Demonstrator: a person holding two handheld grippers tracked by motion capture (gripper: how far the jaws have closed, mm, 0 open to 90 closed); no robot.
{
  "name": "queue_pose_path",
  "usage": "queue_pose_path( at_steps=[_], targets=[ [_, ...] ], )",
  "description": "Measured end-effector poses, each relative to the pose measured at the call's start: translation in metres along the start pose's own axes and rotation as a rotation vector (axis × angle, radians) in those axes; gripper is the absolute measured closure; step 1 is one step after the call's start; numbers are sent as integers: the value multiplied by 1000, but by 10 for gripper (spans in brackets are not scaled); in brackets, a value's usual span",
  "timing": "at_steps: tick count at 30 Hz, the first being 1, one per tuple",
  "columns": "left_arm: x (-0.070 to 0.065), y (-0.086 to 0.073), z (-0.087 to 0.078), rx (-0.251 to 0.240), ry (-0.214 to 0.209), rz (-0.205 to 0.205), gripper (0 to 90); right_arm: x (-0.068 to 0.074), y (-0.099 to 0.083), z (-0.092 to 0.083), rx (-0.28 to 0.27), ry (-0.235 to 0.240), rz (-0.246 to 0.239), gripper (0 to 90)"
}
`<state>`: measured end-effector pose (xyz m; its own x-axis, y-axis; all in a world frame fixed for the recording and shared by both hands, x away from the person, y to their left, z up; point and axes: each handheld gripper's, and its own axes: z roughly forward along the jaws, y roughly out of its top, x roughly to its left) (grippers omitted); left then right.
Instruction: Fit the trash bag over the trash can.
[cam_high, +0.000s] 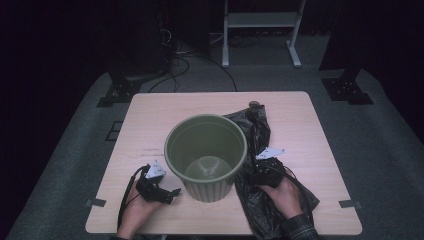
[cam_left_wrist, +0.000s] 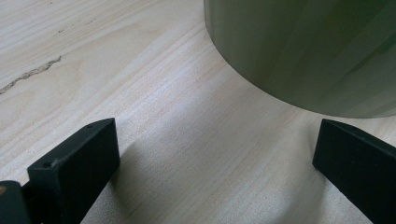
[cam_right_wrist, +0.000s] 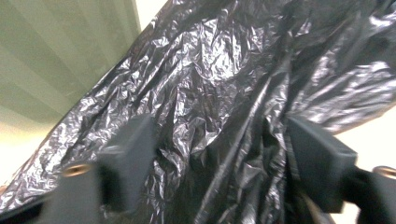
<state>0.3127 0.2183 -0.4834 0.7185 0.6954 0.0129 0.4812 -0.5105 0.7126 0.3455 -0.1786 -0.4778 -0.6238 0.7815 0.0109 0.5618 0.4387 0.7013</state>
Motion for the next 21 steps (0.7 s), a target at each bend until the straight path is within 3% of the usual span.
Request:
queue_pose_path(
  at_steps=[5,8,11,13,18,21],
  targets=[
    [0,0,0,0,0,0,0,0,0,-4,-1,10,0,747],
    [0,0,0,0,0,0,0,1,0,-5,-2,36,-17,874],
    [0,0,0,1,0,0,0,1,-2,-6,-3,63,-43,897],
    [0,0,0,0,0,0,0,0,-3,-8,-4,106,-43,899],
    [0,0,0,0,-1,0,0,-1,0,-24,-67,182,-44,900],
    [0,0,0,0,0,0,0,0,6,-38,-95,212,-72,900]
  ],
)
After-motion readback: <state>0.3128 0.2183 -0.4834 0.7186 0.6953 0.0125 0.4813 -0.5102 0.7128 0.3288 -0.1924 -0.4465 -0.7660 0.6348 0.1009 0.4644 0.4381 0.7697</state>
